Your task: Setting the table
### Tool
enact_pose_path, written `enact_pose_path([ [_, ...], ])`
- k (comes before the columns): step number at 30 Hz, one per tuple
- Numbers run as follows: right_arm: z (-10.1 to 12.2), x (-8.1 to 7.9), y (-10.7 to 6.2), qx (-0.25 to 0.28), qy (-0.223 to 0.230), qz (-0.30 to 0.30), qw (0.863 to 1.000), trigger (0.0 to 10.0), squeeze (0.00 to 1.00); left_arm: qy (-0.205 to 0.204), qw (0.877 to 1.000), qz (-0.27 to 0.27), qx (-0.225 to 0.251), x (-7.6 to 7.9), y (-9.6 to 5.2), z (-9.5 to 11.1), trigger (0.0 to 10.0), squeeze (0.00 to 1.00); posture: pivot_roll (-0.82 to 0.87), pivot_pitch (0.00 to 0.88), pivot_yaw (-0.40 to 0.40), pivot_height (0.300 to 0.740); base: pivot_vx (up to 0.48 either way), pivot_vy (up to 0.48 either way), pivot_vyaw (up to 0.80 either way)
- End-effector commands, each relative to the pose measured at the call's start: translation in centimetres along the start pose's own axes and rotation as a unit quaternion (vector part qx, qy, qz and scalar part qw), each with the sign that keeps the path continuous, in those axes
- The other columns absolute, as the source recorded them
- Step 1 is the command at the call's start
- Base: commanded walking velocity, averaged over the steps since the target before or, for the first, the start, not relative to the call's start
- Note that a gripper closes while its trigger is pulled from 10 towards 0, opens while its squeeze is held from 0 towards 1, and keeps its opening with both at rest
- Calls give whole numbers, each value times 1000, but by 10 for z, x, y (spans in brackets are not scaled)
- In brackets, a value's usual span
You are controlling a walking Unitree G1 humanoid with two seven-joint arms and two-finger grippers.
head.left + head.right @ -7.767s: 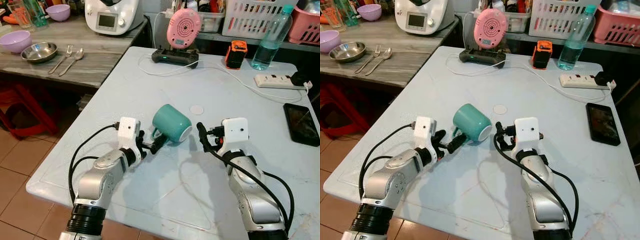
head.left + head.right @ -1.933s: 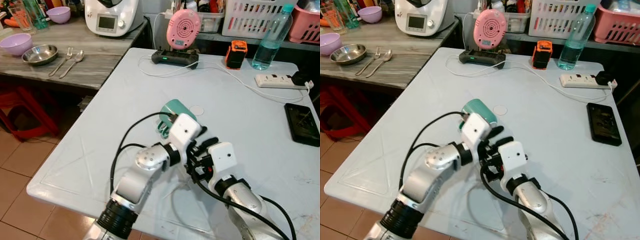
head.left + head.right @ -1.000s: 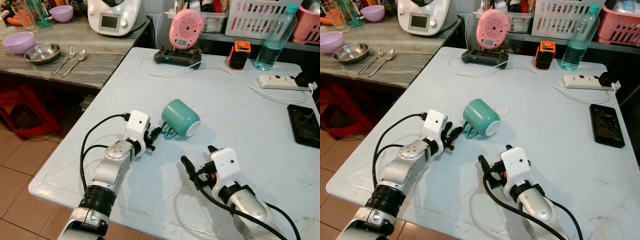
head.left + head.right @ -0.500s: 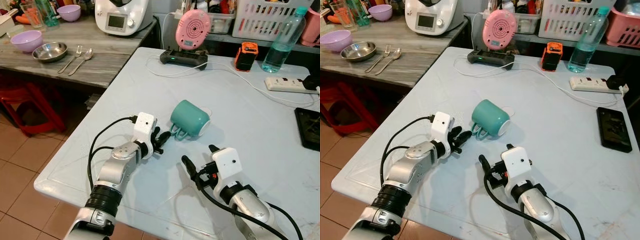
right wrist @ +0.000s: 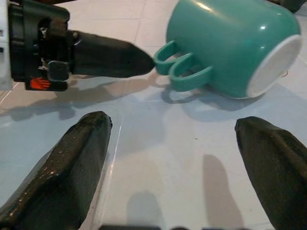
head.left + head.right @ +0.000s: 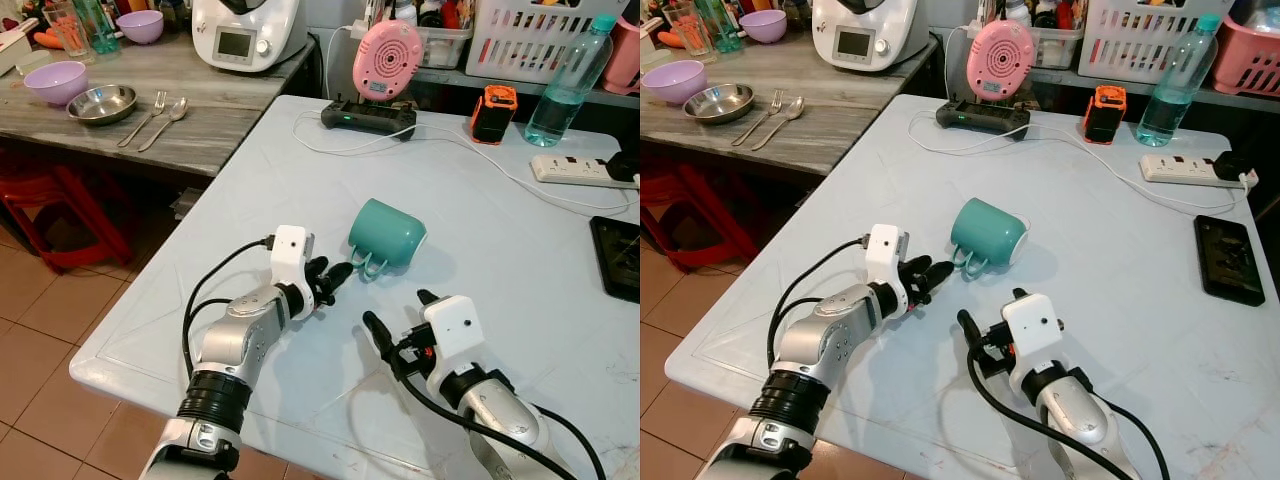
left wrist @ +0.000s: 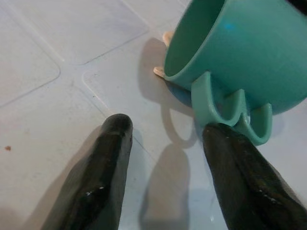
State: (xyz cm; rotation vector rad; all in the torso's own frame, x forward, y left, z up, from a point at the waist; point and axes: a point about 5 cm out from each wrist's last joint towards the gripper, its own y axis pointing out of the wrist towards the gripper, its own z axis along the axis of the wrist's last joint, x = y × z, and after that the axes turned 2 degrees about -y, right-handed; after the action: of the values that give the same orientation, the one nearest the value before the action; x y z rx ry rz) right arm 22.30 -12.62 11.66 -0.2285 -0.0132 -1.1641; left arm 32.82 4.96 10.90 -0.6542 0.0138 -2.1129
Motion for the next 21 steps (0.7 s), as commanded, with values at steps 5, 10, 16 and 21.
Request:
enact_pose_path([
  [5,0,-1,-1,-3,1,1,1000,10000,0,-73,996,18,-44,-3,2,-21,10000,0,-110,90,33,740,0,0,0],
  [10,0,-1,-1,-4,1,1,1000,10000,0,-127,991,16,-39,-3,2,-21,10000,0,-113,92,34,740,0,0,0],
  [16,0,-2,-1,-4,1,3,1000,10000,0,-166,985,1,-48,6,4,-23,10000,0,-113,92,34,740,0,0,0],
  [21,0,-1,-1,-4,1,3,1000,10000,0,-181,982,-40,-46,25,8,-22,10000,0,-116,92,34,740,0,0,0],
])
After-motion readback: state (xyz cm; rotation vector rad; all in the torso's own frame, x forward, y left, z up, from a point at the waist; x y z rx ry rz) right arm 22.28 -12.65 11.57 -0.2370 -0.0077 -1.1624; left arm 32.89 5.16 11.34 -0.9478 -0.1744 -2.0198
